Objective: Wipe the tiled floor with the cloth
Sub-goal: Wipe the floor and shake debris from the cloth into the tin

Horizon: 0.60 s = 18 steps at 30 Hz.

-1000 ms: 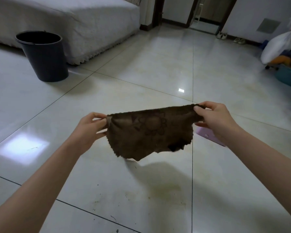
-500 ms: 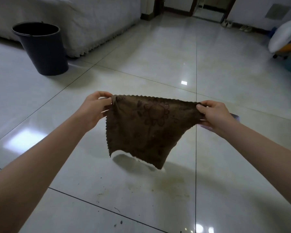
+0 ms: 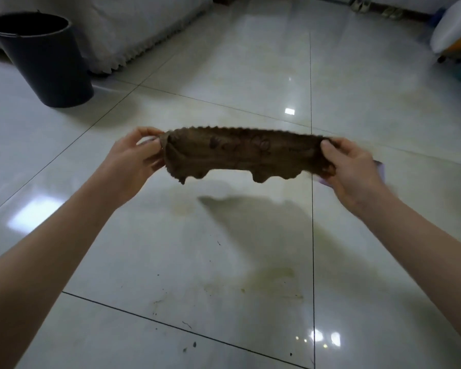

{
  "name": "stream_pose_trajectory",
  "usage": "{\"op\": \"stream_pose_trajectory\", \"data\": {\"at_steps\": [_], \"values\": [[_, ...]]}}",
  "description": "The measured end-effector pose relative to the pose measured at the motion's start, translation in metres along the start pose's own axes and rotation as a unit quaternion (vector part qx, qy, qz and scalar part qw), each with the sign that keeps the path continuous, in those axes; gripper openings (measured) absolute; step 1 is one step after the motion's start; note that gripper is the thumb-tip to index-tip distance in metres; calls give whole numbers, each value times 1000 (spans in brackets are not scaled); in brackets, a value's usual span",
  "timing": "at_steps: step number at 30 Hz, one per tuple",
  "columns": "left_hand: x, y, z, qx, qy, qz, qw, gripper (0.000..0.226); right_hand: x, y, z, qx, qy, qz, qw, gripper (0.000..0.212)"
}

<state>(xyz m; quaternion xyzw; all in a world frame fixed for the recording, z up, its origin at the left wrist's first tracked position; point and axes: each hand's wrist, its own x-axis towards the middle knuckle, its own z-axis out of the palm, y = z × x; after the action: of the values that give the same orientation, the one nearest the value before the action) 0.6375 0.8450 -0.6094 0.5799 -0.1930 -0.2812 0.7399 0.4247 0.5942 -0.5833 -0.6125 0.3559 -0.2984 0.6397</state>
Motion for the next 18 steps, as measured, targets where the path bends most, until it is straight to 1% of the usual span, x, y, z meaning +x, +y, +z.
{"op": "stream_pose_trajectory", "data": {"at_steps": [2, 5, 8, 10, 12, 15, 18], "values": [[-18, -27, -9, 14, 12, -22, 1000, 23, -18, 29, -5, 8, -10, 21, 1000, 16], [-54, -80, -22, 72, 35, -98, 992, 23, -53, 89, -17, -30, -17, 89, 995, 20], [-91, -126, -36, 173, -12, -185, 967, 15, -91, 146, -32, -103, -30, 167, 980, 21], [-109, -144, -43, 235, -53, -225, 944, 13, -110, 170, -41, -135, -44, 194, 971, 22], [-117, -152, -46, 271, -62, -245, 929, 14, -123, 183, -47, -161, -63, 211, 962, 20], [-116, -155, -47, 282, -71, -257, 922, 14, -128, 191, -52, -197, -86, 222, 951, 18], [-98, -150, -47, 285, -77, -237, 926, 17, -108, 186, -46, -240, -75, 189, 949, 19]]}}
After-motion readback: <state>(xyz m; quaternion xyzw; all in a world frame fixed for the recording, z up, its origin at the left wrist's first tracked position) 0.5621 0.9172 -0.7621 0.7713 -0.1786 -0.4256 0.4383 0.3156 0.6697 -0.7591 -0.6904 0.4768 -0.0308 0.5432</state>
